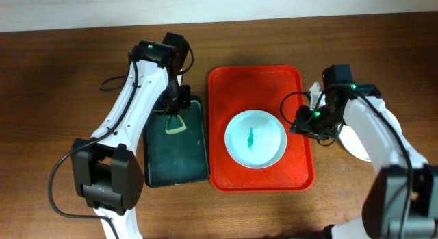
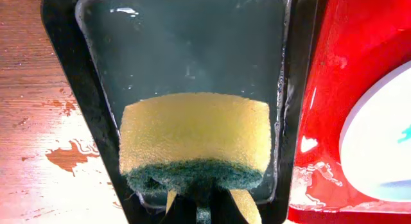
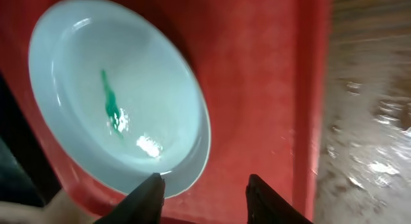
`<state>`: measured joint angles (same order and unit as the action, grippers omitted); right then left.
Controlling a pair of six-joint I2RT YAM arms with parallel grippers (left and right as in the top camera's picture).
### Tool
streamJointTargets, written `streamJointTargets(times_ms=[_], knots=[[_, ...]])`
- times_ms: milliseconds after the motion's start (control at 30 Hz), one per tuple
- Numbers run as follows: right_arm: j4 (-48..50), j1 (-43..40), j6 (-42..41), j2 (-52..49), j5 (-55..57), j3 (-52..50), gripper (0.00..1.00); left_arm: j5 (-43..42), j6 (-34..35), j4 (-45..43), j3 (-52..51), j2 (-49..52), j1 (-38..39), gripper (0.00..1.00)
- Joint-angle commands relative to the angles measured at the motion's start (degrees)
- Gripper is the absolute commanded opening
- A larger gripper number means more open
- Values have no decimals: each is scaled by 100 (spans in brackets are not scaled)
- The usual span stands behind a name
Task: Clean dirty plates on tray and stack at the side
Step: 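Scrub the pale green plate with the sponge in left gripper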
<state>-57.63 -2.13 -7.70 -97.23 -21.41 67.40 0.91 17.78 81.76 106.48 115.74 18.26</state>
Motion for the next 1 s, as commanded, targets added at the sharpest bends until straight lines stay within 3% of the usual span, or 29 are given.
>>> streamJointTargets(times_ms=[0, 333, 500, 567, 967], knots=[[66, -2, 597, -538, -487, 28, 41, 39, -72, -13, 81, -24, 48, 0], [754, 170, 382, -1126, 304, -13, 29, -994, -70, -1025, 48, -13, 802, 0], [1196, 533, 24, -1128, 433, -291, 8, -1257, -46, -1604, 44, 205, 1349, 0], [1276, 551, -229, -1128, 525, -345, 4, -1272, -20, -1784, 44, 356, 1550, 0], [1134, 551, -291, -1128, 544, -350, 4, -1683, 254, -2608, 44, 1759, 2374, 0]])
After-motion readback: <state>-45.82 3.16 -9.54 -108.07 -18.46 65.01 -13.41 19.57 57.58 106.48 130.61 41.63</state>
